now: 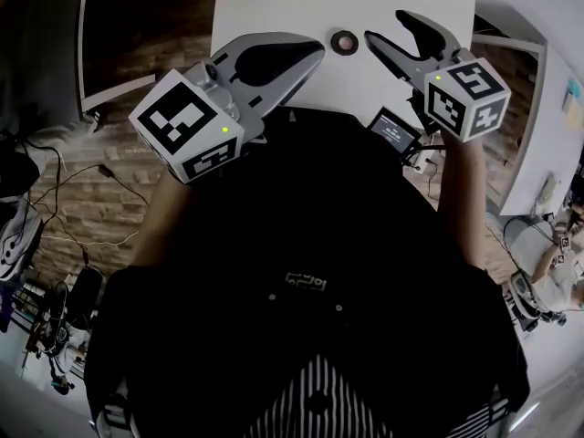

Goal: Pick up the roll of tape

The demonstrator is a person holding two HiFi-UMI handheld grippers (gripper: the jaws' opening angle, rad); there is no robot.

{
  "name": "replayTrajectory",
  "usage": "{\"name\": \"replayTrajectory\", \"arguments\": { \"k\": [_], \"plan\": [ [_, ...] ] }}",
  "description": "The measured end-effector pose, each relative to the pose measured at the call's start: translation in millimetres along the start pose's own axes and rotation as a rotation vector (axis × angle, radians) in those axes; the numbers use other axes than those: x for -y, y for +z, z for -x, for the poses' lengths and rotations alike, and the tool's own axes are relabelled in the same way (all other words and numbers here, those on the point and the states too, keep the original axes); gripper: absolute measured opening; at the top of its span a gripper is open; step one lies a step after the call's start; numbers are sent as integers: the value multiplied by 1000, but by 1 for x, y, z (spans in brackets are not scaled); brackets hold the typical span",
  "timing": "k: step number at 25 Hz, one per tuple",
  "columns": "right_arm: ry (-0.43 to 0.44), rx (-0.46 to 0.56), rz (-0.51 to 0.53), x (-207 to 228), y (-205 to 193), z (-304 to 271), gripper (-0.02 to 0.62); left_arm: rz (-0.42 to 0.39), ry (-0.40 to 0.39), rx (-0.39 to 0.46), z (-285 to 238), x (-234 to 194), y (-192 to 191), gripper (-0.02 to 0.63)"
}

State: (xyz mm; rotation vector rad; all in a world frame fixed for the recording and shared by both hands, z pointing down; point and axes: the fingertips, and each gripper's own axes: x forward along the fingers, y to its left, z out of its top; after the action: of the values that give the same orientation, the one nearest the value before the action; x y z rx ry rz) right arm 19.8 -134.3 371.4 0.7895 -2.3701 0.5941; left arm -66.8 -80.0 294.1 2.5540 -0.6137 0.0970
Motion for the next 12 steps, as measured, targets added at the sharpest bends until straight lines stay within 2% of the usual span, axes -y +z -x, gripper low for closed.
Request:
{"name": "replayTrajectory", "arguments": {
  "k": [9,12],
  "plan": [
    [45,-70,-17,23,-29,-13,308,39,58,-6,-13,-4,-12,6],
    [57,-66,-24,36,-41,4,313,36,76,-8,-29,16,-12,6]
  ]
}}
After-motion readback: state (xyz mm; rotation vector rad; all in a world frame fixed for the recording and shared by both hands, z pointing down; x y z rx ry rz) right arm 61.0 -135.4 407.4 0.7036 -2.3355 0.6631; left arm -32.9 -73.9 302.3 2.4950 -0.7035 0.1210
